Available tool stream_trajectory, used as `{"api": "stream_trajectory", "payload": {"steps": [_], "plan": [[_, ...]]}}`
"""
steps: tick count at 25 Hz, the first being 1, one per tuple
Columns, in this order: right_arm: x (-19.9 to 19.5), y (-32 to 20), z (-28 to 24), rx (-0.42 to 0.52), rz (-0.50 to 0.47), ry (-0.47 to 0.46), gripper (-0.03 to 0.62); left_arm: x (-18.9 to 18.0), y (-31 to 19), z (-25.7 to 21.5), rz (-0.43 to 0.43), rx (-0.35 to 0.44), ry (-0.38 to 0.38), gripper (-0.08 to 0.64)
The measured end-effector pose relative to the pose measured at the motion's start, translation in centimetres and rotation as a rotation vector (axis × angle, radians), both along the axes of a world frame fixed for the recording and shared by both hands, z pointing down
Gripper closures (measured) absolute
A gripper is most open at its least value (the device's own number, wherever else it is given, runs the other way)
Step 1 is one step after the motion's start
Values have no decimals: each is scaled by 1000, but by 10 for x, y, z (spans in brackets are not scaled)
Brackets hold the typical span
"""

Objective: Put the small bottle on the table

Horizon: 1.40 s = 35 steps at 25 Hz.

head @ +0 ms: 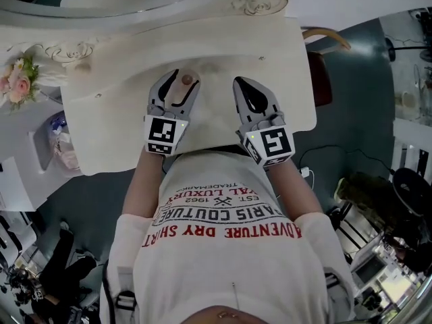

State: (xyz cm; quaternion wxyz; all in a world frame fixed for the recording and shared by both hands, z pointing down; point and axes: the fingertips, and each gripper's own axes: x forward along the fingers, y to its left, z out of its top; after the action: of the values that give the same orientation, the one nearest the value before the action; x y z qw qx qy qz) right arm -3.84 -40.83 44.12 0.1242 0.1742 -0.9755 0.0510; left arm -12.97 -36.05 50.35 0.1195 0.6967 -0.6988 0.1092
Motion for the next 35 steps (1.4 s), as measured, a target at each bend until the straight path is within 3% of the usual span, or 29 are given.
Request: {"api": "stream_trajectory", "payload": {"steps": [5,7,12,21,27,35], "plan": [[5,9,-22,26,-41,-32,593,1,20,-42,-52,65,-54,375],[7,12,-30,35,-61,-40,593,2,29,-58,-74,75,-66,452],[7,17,-49,45,-82,-79,592,1,47,-89,-111,87,-85,547],[3,21,-92,94,-125,-158,594,-9,69,-154,-210,136,-173,552],[3,23,-110,122,-150,-195,594,-9,84,-174,-247,143,-226,552],[12,16,-114,132,-143,-205,594,-9,85,-186,-276,184,-170,552]]}}
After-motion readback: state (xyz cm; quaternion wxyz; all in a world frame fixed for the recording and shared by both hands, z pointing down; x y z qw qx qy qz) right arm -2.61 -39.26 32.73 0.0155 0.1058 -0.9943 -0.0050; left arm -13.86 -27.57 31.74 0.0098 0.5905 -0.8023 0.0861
